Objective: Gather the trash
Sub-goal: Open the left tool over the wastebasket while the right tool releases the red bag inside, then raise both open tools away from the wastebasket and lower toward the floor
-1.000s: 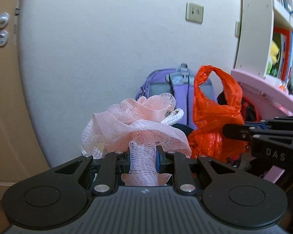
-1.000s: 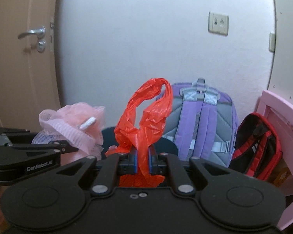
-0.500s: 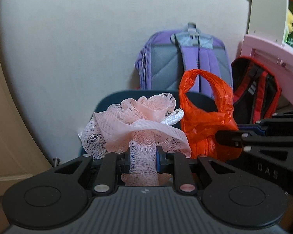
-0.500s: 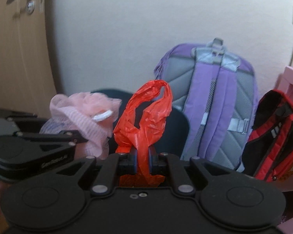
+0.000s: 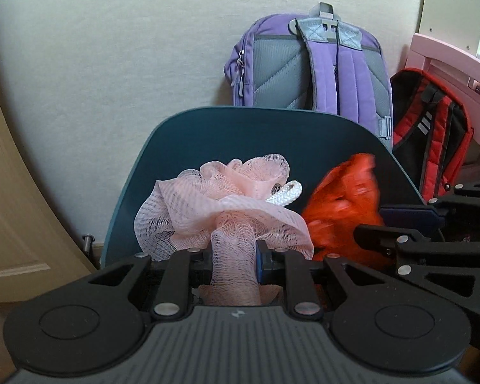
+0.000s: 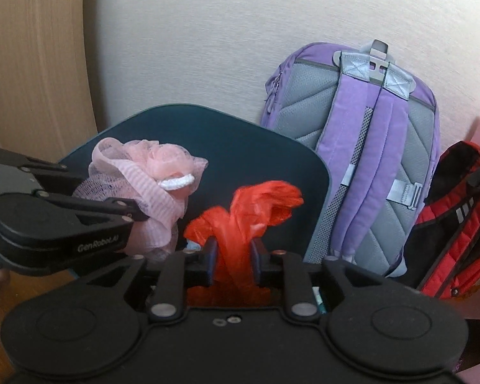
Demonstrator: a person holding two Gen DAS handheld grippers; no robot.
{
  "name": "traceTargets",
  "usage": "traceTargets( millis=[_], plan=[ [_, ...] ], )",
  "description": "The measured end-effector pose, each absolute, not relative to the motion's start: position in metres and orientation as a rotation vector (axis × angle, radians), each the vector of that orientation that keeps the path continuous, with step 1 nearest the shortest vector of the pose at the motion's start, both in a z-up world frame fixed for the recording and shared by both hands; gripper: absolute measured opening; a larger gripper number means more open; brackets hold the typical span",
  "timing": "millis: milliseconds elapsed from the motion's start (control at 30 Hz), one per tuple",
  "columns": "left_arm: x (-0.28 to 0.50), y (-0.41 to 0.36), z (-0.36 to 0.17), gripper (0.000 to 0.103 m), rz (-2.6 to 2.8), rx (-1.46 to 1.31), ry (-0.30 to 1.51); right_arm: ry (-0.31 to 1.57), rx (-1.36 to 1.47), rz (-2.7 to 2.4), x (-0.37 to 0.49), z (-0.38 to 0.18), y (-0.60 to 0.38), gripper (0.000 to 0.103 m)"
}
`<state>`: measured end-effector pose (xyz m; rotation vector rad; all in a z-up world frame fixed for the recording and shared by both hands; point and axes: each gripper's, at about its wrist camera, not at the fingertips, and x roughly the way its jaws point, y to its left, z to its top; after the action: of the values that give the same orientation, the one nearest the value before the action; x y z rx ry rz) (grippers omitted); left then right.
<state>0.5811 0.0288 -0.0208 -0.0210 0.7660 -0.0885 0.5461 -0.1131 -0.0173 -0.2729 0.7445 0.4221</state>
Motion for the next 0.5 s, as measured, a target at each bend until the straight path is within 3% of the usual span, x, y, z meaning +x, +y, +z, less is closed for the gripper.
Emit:
traceTargets(
  millis=[67,267,333,400,500],
  plan=[
    [0.582,0.029,-0.021,0.025,-0.090,-0.034,0.779,0.738,-0.277,0.425,0.543,-0.016,-0.114,0.036],
    [0.573,0.025,-0.015,0.035,-0.108,-0.046,0.789,0.723,-0.280,0.413,0.533,-0.007,-0.120,0.042],
    [0.566,0.024,-0.009,0.056,-0.108,-0.050,0.765,0.714,-0.278,0.407,0.527,-0.001,-0.122,0.042],
    [0.560,0.024,-0.002,0.068,-0.083,-0.046,0.749,0.706,-0.271,0.406,0.521,0.006,-0.126,0.043],
    [0.547,0.026,0.009,0.070,-0.093,-0.068,0.729,0.691,-0.266,0.406,0.509,0.017,-0.131,0.045]
  ],
)
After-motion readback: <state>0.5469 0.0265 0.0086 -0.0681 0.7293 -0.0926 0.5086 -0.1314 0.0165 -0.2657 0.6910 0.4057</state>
